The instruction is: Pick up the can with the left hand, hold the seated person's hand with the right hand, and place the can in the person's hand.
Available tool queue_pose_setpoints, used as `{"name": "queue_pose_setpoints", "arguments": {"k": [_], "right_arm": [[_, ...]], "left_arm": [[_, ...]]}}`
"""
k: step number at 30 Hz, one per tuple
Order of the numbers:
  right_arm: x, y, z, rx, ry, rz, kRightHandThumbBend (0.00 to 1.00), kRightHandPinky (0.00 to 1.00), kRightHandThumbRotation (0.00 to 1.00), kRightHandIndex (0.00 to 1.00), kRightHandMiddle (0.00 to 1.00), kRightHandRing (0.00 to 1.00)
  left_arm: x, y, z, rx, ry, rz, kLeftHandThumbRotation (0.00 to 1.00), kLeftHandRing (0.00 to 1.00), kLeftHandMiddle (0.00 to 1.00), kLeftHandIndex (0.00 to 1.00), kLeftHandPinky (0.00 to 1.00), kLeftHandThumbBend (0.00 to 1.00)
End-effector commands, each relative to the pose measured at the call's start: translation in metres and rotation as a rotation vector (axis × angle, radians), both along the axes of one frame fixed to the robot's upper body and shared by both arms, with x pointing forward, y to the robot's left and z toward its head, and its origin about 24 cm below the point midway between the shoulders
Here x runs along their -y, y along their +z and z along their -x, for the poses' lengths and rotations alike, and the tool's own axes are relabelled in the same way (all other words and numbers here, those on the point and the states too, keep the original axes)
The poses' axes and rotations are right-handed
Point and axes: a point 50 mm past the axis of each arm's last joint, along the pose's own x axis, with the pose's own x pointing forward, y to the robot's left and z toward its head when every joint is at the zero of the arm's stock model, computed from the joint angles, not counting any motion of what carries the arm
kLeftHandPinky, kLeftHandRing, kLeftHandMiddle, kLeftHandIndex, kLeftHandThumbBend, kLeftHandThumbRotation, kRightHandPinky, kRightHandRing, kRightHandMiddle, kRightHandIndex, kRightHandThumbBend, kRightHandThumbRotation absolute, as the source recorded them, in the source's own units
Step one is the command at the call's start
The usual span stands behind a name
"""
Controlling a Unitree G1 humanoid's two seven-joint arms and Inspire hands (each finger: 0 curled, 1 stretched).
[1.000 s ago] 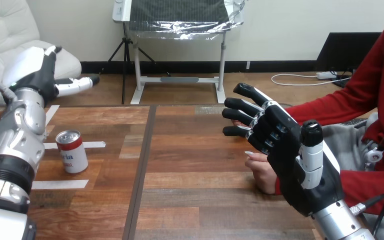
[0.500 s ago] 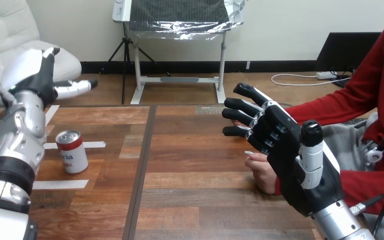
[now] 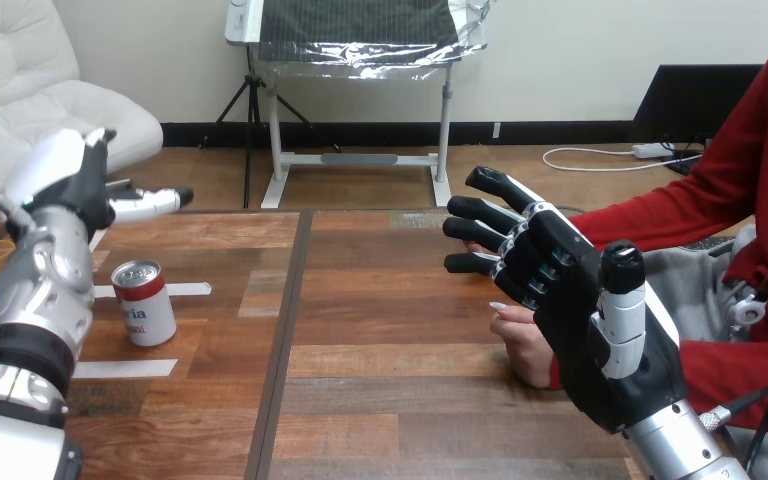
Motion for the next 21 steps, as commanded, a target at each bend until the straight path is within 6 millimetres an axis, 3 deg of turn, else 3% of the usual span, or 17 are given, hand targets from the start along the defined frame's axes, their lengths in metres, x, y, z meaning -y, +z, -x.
{"name": "queue_pose_setpoints", "arguments": {"k": [1, 21], "right_arm": [[-0.003, 0.022, -0.008, 0.102, 0.013, -0.021, 0.94, 0.74, 1.0, 0.88, 0.84, 0.84], [-0.003, 0.022, -0.007, 0.109, 0.014, -0.022, 0.93, 0.74, 1.0, 0.88, 0.84, 0.84]], "left_arm": [[0.011, 0.008, -0.008, 0.017, -0.031, 0.003, 0.57, 0.99, 1.0, 0.96, 0.95, 0.79], [0.01, -0.01, -0.002, -0.059, 0.005, 0.043, 0.58, 0.97, 0.99, 0.96, 0.93, 0.79]]}}
